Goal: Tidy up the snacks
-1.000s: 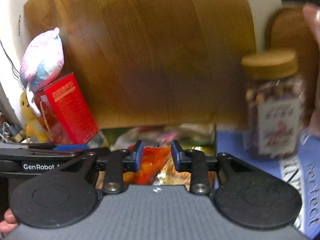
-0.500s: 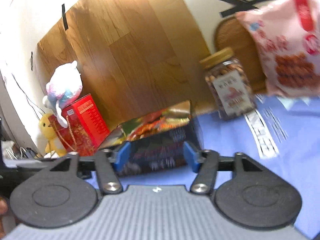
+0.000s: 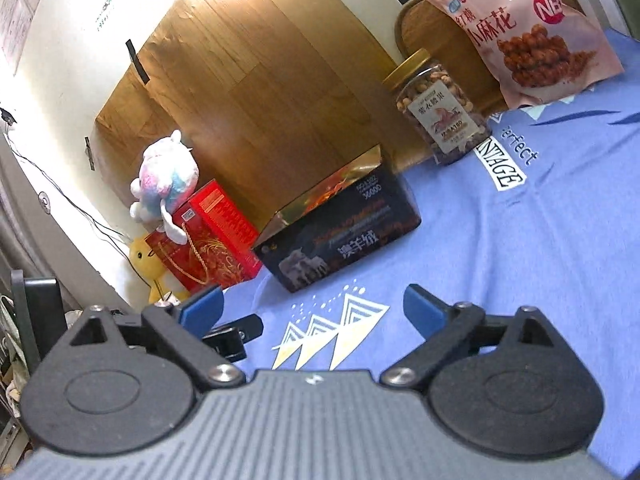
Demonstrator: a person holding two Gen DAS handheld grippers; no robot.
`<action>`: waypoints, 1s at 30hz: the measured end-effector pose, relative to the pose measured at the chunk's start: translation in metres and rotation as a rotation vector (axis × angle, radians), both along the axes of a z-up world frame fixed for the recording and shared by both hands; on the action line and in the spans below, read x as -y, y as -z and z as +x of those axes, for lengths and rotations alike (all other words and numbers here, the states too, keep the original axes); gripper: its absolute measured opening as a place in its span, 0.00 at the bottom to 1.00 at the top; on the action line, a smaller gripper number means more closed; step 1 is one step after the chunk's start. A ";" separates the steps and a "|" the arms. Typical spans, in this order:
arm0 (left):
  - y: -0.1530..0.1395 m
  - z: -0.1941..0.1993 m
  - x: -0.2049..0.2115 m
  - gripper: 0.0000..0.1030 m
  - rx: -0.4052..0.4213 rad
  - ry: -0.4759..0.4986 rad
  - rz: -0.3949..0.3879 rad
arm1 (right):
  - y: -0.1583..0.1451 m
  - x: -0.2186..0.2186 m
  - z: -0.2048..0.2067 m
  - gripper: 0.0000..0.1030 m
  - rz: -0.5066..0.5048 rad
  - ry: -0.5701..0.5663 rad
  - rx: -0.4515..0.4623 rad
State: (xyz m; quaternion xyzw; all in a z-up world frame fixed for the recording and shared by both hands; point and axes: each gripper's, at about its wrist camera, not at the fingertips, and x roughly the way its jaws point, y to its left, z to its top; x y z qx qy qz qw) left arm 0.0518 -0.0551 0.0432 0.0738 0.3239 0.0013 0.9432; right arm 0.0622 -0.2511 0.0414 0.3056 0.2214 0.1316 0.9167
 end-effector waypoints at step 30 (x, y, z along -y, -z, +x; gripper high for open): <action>0.006 -0.007 -0.009 1.00 -0.004 -0.065 0.086 | -0.002 -0.010 -0.013 1.00 0.043 -0.031 0.022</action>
